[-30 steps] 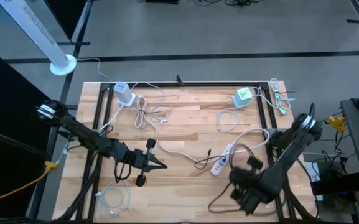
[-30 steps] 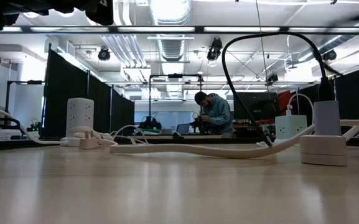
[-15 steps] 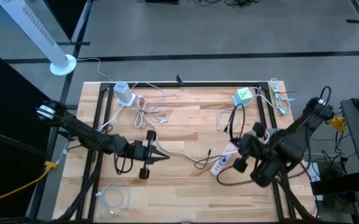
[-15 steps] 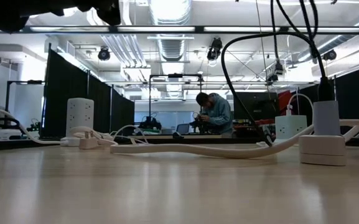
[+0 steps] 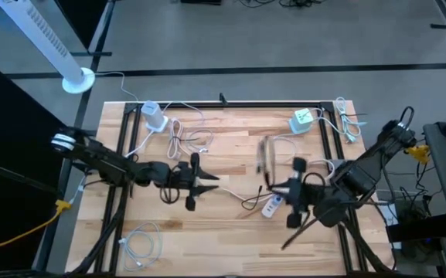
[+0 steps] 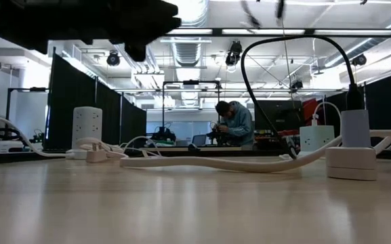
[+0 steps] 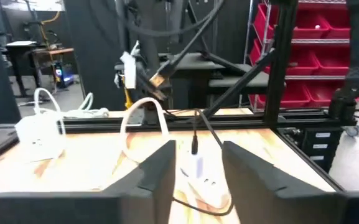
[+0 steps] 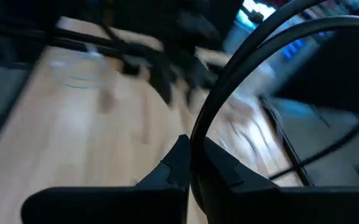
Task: Insert USB
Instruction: Insert the black charger cable into the green outlet extension
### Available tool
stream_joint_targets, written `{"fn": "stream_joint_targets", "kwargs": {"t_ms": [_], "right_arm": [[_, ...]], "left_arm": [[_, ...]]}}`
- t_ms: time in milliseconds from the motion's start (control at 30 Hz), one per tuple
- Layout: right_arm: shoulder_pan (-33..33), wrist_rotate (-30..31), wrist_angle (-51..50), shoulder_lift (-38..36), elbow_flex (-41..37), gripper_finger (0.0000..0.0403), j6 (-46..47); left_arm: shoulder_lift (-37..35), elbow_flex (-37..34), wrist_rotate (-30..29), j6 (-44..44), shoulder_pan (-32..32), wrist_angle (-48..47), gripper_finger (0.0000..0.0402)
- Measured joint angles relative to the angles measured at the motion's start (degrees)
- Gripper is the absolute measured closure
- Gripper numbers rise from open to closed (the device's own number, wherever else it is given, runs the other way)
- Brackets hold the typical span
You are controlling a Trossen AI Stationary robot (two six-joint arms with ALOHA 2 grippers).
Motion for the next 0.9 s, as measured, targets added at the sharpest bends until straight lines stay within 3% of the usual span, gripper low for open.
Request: {"fn": "stream_joint_targets", "kwargs": {"t_ms": [133, 333, 567, 900], "right_arm": [[-1.65, -11.32, 8.06, 1.22, 0.0, 0.0398, -10.12], [-4.26, -20.62, 9.26, 2.83, 0.02, 0.0398, -12.1], [-6.2, -21.83, 9.26, 3.98, 0.02, 0.0398, -12.2], [-6.49, -23.45, 9.31, 6.1, 0.02, 0.0398, -11.5]], "left_arm": [[5.41, 2.61, 0.22, 0.31, -0.05, 3.27, 0.0225], [10.41, 6.44, 0.92, 0.4, -0.21, 3.83, 0.018], [14.13, 10.37, 9.37, 0.37, -0.58, 3.82, 0.0172], [14.41, 12.2, 7.94, -2.48, -0.68, 3.79, 0.0195]]}}
